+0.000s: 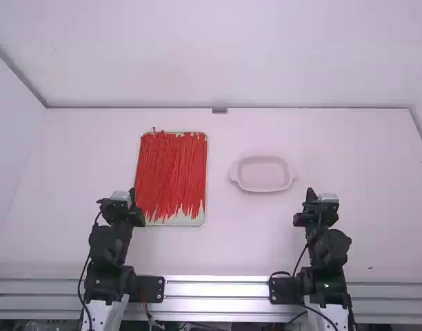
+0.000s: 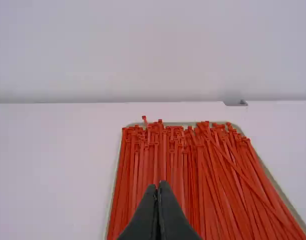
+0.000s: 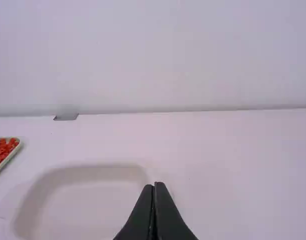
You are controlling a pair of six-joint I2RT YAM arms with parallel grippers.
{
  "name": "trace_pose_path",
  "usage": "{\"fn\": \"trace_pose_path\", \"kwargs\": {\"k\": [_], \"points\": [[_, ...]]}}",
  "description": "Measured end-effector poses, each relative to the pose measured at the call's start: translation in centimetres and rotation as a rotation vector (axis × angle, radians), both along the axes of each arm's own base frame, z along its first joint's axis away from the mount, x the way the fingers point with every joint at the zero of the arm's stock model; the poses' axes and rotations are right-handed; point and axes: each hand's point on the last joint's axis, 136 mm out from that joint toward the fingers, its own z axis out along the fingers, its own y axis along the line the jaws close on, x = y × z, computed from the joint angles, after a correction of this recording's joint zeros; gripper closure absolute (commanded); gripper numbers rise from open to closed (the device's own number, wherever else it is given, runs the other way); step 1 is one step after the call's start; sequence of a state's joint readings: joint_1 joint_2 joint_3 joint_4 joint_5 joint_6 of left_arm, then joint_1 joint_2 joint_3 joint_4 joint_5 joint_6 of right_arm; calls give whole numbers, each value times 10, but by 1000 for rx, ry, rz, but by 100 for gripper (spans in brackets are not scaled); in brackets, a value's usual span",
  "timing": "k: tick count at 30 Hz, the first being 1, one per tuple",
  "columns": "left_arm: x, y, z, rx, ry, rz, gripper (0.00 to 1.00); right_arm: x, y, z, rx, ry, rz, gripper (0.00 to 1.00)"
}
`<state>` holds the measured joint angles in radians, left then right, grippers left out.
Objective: Fasten the cable tie
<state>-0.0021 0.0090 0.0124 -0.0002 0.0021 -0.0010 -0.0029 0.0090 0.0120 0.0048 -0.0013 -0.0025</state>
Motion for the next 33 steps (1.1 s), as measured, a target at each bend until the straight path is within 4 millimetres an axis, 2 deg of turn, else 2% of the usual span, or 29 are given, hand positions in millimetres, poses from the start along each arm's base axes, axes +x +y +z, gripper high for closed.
{"fn": "trace_pose_path", "kwargs": {"k": [8,14,22,27,33], "points": [[0,0,-1,-1,3,0,97,0,1,0,0,0,5,97],[0,0,-7,-4,66,0,92,1,4,-8,11,60,24,92],[1,-5,16,-7,130,-27,80,3,13,2,31,164,62,80],[5,-10,20,-15,203,-50,73,5,21,3,44,254,94,73],[13,-16,26,-72,308,-69,62,14,33,12,44,349,128,62]]}}
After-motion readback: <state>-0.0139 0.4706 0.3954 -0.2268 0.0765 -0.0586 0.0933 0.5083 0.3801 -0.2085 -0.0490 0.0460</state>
